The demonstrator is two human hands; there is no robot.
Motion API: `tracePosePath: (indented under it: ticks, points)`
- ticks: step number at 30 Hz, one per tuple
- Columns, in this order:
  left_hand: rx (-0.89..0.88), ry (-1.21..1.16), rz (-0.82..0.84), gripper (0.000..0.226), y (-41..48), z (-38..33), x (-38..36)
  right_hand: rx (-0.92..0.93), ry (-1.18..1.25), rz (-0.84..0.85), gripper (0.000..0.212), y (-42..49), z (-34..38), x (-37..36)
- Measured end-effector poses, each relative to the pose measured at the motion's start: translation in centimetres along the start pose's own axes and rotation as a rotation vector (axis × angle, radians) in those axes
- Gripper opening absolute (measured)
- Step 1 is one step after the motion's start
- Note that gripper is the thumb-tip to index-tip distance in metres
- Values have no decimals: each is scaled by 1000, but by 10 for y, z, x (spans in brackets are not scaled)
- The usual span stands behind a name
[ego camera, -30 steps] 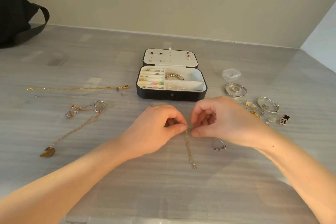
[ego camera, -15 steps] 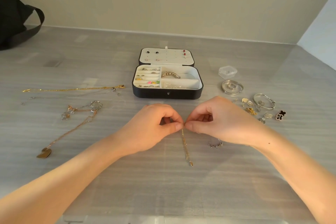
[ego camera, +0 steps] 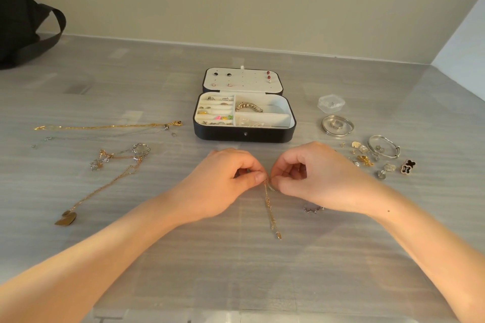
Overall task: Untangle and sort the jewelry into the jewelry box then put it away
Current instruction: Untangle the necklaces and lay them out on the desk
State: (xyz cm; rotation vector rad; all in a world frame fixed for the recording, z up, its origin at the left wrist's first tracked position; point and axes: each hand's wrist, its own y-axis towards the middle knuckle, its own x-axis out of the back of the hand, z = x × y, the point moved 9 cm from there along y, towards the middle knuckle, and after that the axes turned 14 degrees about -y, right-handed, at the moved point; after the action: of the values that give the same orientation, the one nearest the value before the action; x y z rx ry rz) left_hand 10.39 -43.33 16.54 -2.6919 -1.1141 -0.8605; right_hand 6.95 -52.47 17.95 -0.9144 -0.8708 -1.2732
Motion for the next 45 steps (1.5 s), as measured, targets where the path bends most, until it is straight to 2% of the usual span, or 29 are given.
tracePosePath:
  ticks: [5, 12, 17, 25, 28, 36, 41, 45]
  points:
    - [-18, 17, -45, 14, -1, -2, 2, 17, -29, 15, 8, -4, 6, 1]
    - [-60, 56, -75, 13, -3, -6, 3, -16, -15, -48, 6, -3, 6, 0]
    - [-64, 43, -74, 12, -3, -6, 4, -30, 121, -110, 14, -1, 0, 6]
    - [-63, 56, -29, 13, -4, -5, 0, -50, 249, -74, 10, 1, -8, 3]
    - [-55, 41, -21, 22, -4, -6, 0, -67, 279, -56, 11, 2, -11, 2]
    - [3, -212, -35, 17, -7, -1, 4, -10, 250, -40, 19, -1, -5, 3]
    - [39, -283, -79, 16, -8, 3, 9, 37, 252, -61, 14, -4, -3, 11]
    - [85, -432, -81, 18, -9, 5, 10, 55, 276, -65, 15, -5, 0, 14]
